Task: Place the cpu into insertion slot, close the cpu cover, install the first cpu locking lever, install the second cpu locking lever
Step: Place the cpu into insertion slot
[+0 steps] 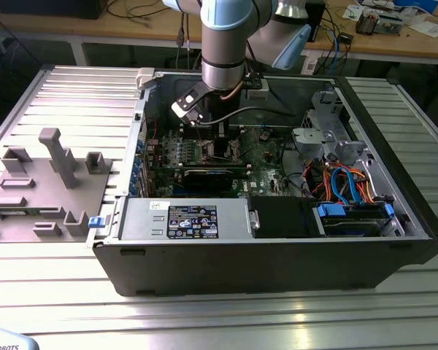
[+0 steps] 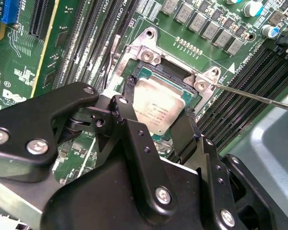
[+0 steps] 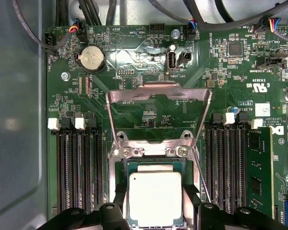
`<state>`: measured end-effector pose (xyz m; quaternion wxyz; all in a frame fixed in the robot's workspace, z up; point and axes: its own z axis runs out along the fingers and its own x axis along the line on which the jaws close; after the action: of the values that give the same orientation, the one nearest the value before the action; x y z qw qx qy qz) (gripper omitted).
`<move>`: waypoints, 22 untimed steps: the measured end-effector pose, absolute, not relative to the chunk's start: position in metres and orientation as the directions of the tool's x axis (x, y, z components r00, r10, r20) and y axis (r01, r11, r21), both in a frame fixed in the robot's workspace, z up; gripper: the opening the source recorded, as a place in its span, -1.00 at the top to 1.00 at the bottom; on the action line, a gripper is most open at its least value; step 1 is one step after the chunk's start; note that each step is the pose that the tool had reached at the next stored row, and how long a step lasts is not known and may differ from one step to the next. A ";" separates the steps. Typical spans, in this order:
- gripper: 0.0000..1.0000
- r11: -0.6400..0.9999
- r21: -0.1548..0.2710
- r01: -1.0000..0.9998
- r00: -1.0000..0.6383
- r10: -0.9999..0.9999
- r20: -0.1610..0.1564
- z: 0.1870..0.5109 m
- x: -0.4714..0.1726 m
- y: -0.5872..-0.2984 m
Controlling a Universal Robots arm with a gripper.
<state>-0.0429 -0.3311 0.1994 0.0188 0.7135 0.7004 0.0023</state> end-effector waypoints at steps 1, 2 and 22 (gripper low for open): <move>-0.08 -0.019 0.030 0.999 0.020 1.000 -0.023 0.199 -0.043 -0.331; -0.08 -0.020 0.030 0.999 0.021 1.000 -0.023 0.199 -0.043 -0.331; -0.24 -0.020 0.030 0.999 0.021 0.999 -0.026 0.199 -0.043 -0.333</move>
<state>-0.0429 -0.3329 0.1991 0.0198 0.7142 0.6996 0.0014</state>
